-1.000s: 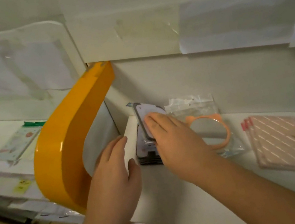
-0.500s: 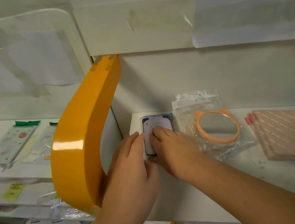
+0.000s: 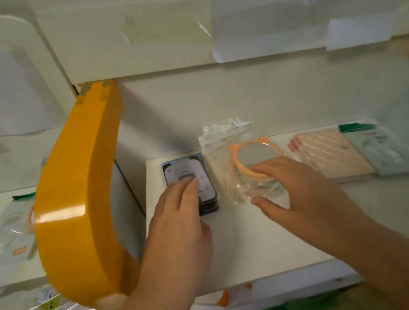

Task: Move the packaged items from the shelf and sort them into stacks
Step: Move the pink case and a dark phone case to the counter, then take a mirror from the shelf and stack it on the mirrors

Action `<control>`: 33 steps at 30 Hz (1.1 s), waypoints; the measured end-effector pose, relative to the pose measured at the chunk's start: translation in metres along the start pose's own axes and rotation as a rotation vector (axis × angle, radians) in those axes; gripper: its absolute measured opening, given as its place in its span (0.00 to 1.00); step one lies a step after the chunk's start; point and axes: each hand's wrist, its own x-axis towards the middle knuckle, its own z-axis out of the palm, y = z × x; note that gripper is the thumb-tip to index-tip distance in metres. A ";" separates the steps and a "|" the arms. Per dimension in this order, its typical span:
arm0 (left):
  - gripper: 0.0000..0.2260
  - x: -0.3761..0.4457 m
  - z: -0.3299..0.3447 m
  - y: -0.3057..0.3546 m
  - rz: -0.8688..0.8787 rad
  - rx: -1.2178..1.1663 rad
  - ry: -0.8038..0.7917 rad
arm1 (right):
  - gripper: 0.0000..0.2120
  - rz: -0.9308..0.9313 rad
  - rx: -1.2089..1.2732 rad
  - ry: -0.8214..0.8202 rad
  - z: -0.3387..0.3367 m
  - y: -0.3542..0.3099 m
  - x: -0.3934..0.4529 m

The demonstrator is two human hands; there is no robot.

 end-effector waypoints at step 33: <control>0.26 -0.229 -0.142 -0.149 -0.407 0.150 0.282 | 0.24 -0.349 0.234 -0.327 0.077 -0.245 -0.088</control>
